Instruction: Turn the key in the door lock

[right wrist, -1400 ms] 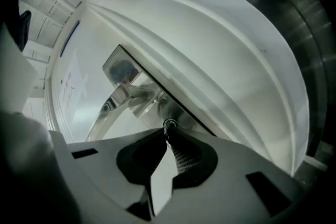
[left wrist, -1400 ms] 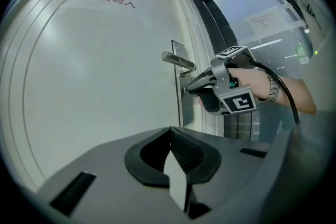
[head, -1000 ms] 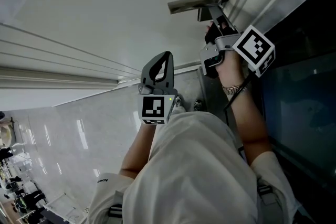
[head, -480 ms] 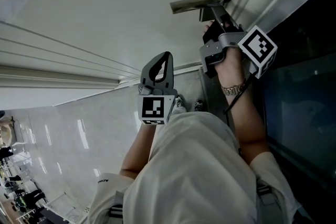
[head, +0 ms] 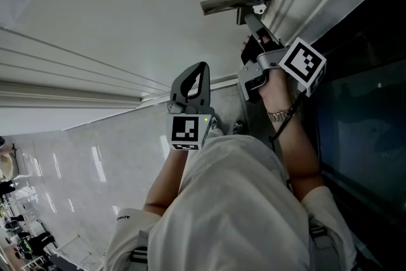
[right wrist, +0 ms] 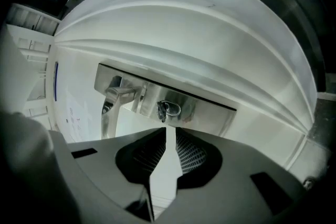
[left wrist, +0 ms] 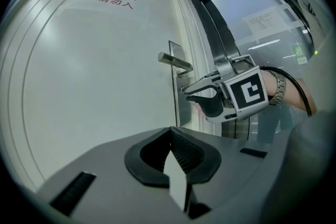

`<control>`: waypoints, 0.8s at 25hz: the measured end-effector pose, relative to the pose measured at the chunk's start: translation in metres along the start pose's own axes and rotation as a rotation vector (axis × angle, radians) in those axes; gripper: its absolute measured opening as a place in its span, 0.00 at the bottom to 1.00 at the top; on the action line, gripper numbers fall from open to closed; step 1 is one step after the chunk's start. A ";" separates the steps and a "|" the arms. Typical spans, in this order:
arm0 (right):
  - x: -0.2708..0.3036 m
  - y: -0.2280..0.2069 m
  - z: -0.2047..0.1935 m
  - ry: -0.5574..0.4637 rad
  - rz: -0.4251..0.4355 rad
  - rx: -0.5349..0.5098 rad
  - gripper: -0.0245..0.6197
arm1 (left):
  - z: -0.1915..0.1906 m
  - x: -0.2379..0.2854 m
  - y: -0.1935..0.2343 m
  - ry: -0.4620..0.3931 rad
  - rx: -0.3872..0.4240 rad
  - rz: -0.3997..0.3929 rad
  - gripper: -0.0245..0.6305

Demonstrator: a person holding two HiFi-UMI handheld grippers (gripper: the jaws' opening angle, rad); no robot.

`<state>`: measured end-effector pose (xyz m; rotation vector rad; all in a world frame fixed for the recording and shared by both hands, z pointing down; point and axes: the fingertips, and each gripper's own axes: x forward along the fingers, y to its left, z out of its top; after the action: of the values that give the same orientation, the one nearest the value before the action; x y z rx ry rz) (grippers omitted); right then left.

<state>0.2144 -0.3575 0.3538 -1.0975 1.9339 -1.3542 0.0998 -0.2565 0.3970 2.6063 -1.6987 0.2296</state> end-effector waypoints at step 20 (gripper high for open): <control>-0.038 -0.051 -0.055 0.143 -0.134 -0.577 0.09 | -0.012 -0.010 0.006 0.016 -0.030 0.039 0.05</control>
<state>0.2067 -0.3061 0.4197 -1.4431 2.4816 -0.9753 0.0895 -0.2489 0.4071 2.5455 -1.7351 0.2235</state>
